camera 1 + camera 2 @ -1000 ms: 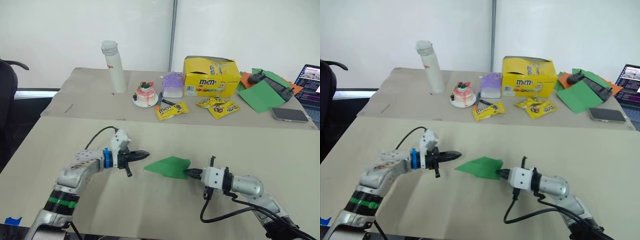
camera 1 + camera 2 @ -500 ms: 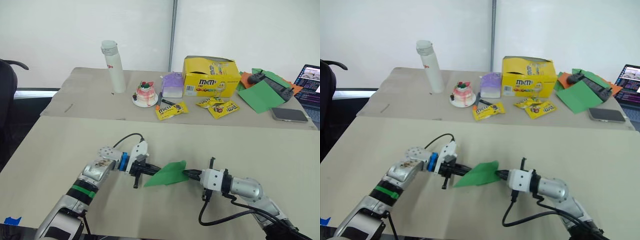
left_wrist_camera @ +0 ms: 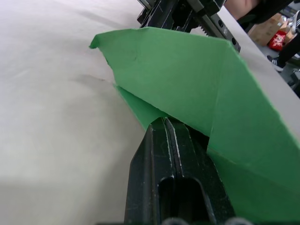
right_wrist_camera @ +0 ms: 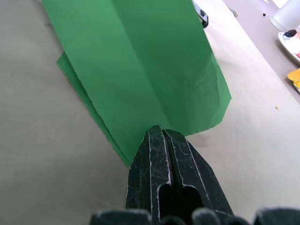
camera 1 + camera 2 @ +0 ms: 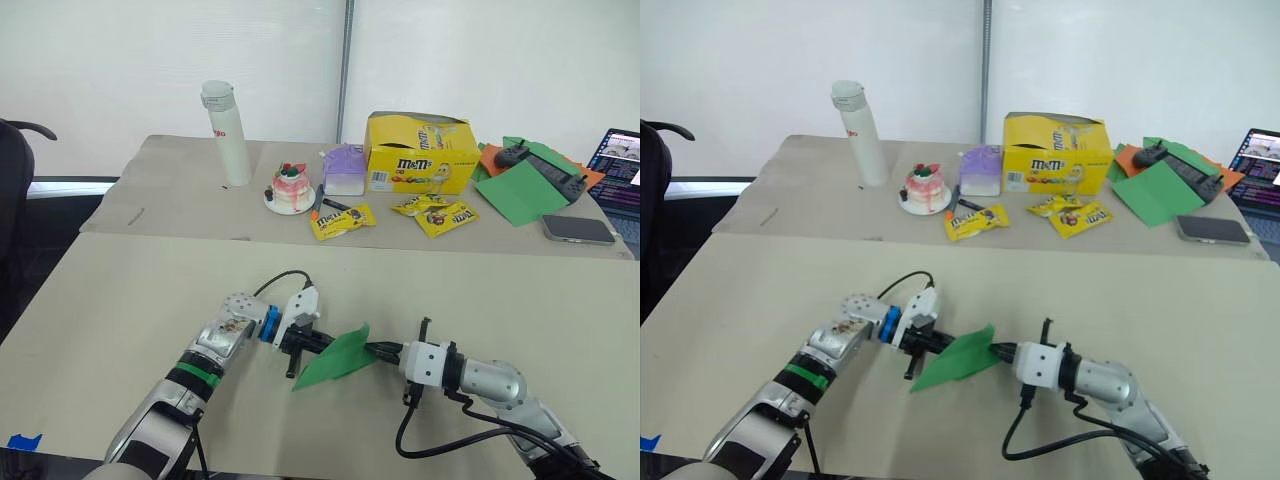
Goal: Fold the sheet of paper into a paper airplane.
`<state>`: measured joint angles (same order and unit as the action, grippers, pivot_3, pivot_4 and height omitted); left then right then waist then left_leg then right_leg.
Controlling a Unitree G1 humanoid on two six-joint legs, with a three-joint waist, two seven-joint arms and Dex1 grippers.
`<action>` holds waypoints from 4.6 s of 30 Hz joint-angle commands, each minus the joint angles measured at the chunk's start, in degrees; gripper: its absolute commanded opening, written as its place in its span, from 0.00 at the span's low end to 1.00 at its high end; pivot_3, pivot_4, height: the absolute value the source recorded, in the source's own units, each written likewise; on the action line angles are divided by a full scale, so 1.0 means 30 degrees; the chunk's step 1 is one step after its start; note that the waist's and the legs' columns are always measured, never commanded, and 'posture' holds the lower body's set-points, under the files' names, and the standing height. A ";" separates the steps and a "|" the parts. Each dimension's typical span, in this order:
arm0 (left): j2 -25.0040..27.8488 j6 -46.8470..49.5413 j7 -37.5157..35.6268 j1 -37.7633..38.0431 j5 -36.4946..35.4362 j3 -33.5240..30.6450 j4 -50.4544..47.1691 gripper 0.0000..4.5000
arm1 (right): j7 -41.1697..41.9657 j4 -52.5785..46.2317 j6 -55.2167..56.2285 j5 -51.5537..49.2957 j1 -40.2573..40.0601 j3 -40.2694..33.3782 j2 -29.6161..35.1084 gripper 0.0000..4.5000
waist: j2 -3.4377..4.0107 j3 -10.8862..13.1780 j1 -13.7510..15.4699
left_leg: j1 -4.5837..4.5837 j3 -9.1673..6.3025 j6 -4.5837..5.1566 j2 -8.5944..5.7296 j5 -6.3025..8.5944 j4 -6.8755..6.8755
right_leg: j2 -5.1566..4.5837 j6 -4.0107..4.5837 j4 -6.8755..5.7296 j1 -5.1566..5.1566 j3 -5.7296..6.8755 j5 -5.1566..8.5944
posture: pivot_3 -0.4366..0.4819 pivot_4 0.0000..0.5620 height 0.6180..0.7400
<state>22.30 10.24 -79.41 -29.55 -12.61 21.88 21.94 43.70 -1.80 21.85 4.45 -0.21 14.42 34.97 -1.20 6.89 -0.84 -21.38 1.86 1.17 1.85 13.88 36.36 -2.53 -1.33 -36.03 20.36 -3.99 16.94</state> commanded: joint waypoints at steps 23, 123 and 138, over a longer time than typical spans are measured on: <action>0.2239 0.2151 0.0568 0.2292 -0.0540 -0.0532 -0.5214 0.00 | 0.0925 -0.0701 0.2364 0.0265 0.0128 0.0134 0.1349 0.01 | 0.0002 0.0002 0.0053 | -0.0004 0.0001 0.0000 0.0014 0.0000 0.0021 | -0.0014 0.0001 -0.0016 0.0002 -0.0003 0.0000 | 0.48 0.27 1.00; 0.4386 0.9467 0.5214 0.7083 -0.3894 -0.0601 -1.1783 0.00 | 0.7787 -0.0058 -1.7345 -0.8813 0.8894 0.0684 0.1197 0.57 | 0.0054 0.0002 0.0028 | -0.0006 -0.0032 0.0001 0.0040 0.0002 0.0029 | -0.0077 0.0030 -0.0024 0.0006 0.0006 -0.0001 | 0.48 0.27 1.00; 0.4527 0.9402 0.5411 0.7313 -0.3825 -0.0449 -1.2100 0.00 | 1.1425 0.3715 -1.8938 -0.8186 1.1506 0.2768 -0.0873 0.57 | 0.0060 0.0003 0.0009 | -0.0040 -0.0032 0.0001 0.0021 0.0002 0.0015 | -0.0233 0.0036 -0.0024 0.0051 0.0058 0.0003 | 0.48 0.27 1.00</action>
<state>35.20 37.81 -64.18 -8.12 -24.82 20.45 -14.02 77.16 9.87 -33.99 -18.51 33.21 23.98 32.91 -1.03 6.90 -0.81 -21.50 1.76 1.18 1.92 13.89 36.40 -3.23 -1.22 -36.10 20.52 -3.82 16.95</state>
